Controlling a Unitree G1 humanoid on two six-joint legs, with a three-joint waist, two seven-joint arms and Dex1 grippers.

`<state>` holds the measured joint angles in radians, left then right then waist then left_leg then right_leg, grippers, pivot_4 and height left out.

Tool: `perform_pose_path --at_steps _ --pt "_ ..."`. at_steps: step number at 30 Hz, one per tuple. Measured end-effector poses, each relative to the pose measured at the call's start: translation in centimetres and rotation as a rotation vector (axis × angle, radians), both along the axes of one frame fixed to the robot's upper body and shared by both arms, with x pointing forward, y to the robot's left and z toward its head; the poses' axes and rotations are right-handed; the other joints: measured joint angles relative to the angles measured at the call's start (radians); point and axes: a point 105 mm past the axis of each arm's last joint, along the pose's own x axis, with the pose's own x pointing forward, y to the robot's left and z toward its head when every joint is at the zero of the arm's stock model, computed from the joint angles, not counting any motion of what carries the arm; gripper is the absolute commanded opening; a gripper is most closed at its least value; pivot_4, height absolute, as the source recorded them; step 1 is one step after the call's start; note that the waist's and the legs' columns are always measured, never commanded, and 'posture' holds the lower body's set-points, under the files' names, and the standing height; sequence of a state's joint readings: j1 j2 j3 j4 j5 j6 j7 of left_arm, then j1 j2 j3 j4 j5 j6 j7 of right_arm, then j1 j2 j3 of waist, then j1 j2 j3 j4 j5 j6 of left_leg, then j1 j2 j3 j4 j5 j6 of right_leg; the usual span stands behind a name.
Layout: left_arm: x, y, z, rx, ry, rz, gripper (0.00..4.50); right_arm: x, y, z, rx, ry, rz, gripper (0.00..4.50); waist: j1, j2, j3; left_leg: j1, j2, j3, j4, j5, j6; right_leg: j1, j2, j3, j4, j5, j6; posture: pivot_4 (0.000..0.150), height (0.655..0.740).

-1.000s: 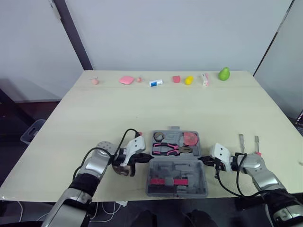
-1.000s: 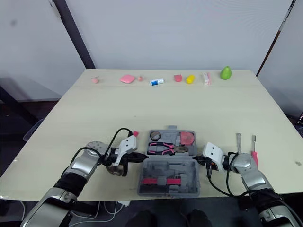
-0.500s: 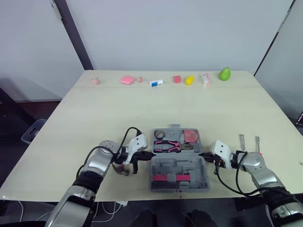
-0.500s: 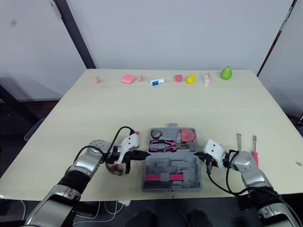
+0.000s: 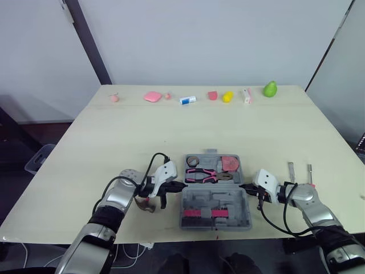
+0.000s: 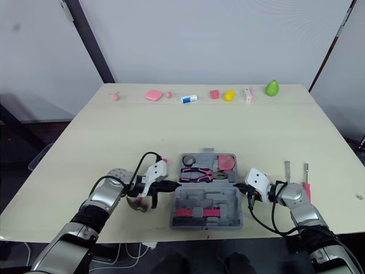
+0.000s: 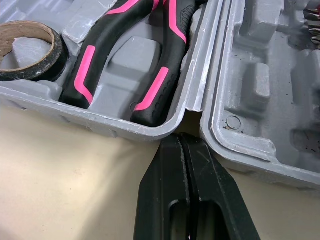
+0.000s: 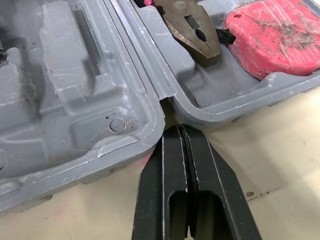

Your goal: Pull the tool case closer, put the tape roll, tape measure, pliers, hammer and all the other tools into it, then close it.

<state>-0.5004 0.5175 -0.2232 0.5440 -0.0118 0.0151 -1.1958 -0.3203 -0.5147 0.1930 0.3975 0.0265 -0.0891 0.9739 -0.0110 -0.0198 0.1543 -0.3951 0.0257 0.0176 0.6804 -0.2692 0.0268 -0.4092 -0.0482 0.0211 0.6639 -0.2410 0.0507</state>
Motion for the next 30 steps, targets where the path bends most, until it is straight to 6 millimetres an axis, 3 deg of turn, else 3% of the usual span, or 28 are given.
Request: perform_pose_path --at_steps 30 --pt "0.31 0.41 0.05 0.005 -0.006 0.012 0.04 0.51 0.42 -0.10 0.010 -0.034 -0.009 0.00 -0.003 0.000 0.000 0.000 0.000 0.000 0.000 0.000 0.000 0.000 0.000 0.000 0.000 0.000 0.000 0.150 0.7400"
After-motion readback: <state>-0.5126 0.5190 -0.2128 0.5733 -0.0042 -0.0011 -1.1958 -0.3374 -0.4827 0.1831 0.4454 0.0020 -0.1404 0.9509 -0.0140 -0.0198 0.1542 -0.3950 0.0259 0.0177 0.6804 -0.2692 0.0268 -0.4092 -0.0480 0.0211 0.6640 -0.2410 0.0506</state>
